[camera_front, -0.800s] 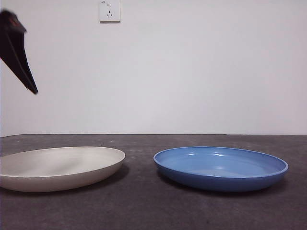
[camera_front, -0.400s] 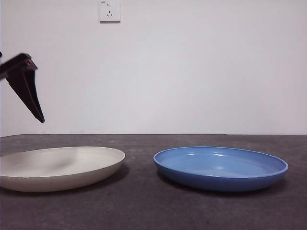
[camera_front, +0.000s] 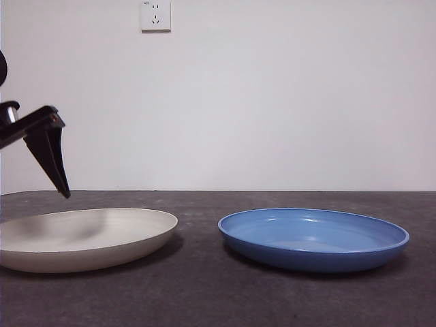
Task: Pick up the white plate, put it on the blue plate, put it on desk
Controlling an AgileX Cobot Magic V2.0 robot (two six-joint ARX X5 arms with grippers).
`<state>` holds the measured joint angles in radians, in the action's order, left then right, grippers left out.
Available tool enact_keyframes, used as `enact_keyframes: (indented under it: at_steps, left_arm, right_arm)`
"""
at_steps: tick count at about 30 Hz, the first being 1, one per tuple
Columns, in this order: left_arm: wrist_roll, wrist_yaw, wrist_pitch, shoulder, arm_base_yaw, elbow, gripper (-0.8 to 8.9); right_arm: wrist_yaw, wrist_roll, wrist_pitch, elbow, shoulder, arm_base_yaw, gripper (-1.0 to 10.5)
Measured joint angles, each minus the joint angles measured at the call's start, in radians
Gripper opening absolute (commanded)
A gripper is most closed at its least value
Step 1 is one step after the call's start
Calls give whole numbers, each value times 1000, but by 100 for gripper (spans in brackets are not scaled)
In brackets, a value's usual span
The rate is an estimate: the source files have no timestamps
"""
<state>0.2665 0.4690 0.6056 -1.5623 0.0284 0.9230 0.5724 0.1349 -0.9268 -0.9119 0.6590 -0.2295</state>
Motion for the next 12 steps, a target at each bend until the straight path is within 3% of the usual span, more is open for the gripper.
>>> enact_keyframes:
  at_steps: [7,12]
  left_arm:
    - [-14,-5,-3,-44,-1,4,276]
    - [-17,-74,-1,-57,-2,4,171]
  right_arm:
    - [-28,0,0,0,0,0,592]
    - [-28,0,0,0,0,0,592]
